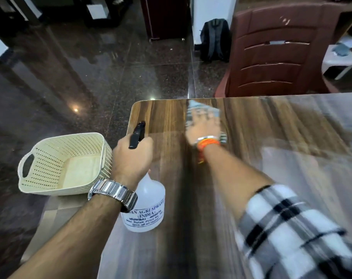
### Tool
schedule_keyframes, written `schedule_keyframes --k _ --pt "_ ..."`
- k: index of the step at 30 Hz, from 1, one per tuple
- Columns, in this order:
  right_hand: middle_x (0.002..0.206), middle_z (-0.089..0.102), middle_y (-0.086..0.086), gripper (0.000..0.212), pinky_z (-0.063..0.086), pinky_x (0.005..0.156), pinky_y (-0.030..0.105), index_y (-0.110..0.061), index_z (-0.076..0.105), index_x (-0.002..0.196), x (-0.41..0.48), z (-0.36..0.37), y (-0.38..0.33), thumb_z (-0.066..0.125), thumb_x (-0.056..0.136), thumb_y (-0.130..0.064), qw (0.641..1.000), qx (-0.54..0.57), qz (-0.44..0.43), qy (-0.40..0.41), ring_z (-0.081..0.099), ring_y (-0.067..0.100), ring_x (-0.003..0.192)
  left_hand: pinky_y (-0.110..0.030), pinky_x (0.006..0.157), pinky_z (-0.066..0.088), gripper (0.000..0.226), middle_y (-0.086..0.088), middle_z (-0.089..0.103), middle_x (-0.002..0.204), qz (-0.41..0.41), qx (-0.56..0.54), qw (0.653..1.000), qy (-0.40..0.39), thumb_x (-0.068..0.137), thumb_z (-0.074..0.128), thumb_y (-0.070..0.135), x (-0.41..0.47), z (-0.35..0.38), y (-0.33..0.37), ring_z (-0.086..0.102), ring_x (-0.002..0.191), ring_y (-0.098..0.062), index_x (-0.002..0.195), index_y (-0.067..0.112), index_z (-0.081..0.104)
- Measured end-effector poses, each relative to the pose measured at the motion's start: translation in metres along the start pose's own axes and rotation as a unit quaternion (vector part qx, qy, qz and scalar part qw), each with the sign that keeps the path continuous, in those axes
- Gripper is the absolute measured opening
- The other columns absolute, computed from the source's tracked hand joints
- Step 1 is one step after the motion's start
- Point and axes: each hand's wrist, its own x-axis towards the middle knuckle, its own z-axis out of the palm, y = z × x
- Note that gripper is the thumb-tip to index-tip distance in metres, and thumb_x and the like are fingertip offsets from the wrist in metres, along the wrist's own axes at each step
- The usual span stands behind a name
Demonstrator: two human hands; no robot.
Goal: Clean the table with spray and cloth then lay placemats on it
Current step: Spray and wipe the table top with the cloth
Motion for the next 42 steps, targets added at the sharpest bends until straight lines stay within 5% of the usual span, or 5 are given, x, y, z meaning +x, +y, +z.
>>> schedule_keyframes --k 9,15,23,34,42 --pt "0.158 0.022 0.0 0.064 0.008 0.119 0.042 -0.02 0.025 0.149 -0.116 -0.082 -0.128 0.045 0.092 -0.038 0.938 0.053 -0.306 -0.153 0.012 0.022 0.146 -0.036 0.067 0.04 0.02 0.001 0.054 0.061 -0.012 -0.013 1.0 -0.003 0.078 0.058 0.02 -0.002 -0.035 -0.02 0.049 0.067 -0.026 0.058 0.017 0.057" --pt "0.157 0.023 0.009 0.068 0.016 0.115 0.048 -0.021 0.022 0.15 -0.087 -0.114 0.063 0.038 0.087 -0.04 0.998 -0.008 0.02 -0.057 0.019 0.032 0.144 -0.037 0.06 0.045 0.015 0.006 0.043 0.049 -0.019 -0.02 0.998 -0.063 0.072 0.054 0.017 -0.022 -0.022 -0.013 0.043 0.059 -0.027 0.059 0.017 0.047" --pt "0.16 0.013 0.007 0.065 0.003 0.118 0.048 -0.022 0.015 0.152 -0.132 -0.146 0.145 0.038 0.093 -0.034 0.951 0.019 0.306 -0.034 0.006 0.033 0.146 -0.047 0.062 0.053 0.011 0.007 0.046 0.047 0.008 -0.016 0.995 -0.099 0.066 0.051 0.026 -0.044 -0.048 -0.023 0.05 0.051 -0.028 0.063 0.016 0.049" --pt "0.151 0.037 0.007 0.059 0.016 0.117 0.047 -0.018 0.036 0.145 -0.237 -0.102 -0.142 0.04 0.089 -0.035 0.971 0.049 -0.194 -0.13 0.027 0.031 0.14 -0.049 0.073 0.055 0.016 -0.003 0.06 0.064 0.011 -0.024 0.997 -0.069 0.064 0.051 0.031 -0.059 -0.103 -0.053 0.058 0.07 -0.036 0.062 0.016 0.056" --pt "0.157 0.025 0.005 0.063 0.017 0.115 0.047 -0.024 0.024 0.15 -0.22 -0.112 -0.023 0.041 0.09 -0.035 0.994 0.012 -0.048 -0.094 0.02 0.028 0.144 -0.037 0.064 0.038 0.017 0.004 0.044 0.056 0.012 -0.035 0.997 -0.072 0.071 0.053 0.022 -0.099 -0.094 -0.064 0.042 0.061 -0.027 0.056 0.02 0.047"
